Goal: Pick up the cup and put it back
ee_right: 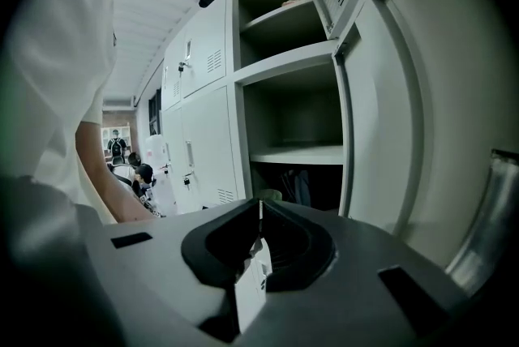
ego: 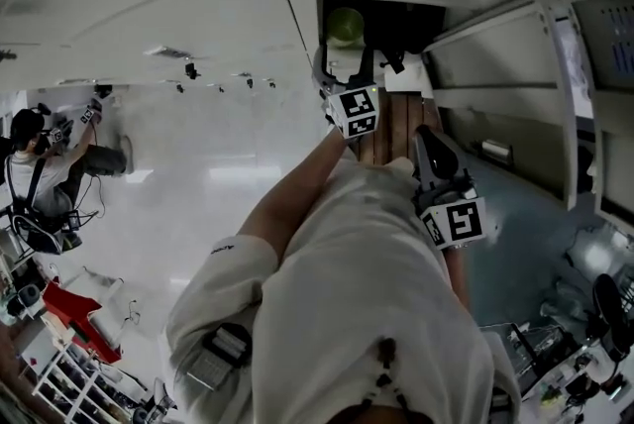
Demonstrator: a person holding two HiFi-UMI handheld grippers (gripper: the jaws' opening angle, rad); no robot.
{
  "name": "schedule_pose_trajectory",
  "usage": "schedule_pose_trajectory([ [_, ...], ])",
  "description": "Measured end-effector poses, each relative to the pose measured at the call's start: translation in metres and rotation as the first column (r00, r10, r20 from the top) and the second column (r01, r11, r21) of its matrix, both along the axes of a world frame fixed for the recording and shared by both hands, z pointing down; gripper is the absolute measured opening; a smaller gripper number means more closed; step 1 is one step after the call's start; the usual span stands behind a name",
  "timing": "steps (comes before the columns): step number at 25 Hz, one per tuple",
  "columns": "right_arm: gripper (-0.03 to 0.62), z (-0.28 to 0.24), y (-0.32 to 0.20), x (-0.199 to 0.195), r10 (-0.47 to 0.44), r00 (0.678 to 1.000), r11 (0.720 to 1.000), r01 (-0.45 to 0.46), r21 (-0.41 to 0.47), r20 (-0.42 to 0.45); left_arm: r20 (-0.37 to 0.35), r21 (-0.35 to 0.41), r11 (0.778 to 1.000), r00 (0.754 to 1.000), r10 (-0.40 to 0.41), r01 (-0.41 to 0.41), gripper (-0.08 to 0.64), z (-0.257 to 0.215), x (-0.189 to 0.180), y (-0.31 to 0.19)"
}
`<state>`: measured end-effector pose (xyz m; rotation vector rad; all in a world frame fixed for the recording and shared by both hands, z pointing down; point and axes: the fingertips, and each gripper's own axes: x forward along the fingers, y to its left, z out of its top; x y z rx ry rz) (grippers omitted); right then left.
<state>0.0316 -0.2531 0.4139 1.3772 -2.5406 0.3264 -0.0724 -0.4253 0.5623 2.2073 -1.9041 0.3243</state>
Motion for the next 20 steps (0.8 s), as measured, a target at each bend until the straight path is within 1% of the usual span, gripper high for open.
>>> schedule_pose_trajectory([
  [3,0.028,0.003,0.001,-0.003,-0.007,1.000,1.000,0.007,-0.009,-0.004,0.015,0.004,1.000,1.000,-0.009,0.009,0.362,0.004,0.002,-0.004],
  [9,0.028,0.003,-0.001,0.005,0.018,1.000,1.000,-0.018,-0.014,0.013,0.019,0.012,1.000,1.000,-0.016,0.015,0.362,0.004,0.004,-0.012],
  [14,0.028,0.006,0.000,0.007,0.021,1.000,1.000,-0.021,-0.019,0.018,0.025,0.021,1.000,1.000,-0.017,0.017,0.362,0.005,0.008,-0.020],
  [20,0.028,0.005,0.001,0.017,0.053,0.998,0.998,-0.052,-0.018,0.031,0.020,0.023,1.000,1.000,-0.022,0.022,0.362,0.005,0.009,-0.027],
])
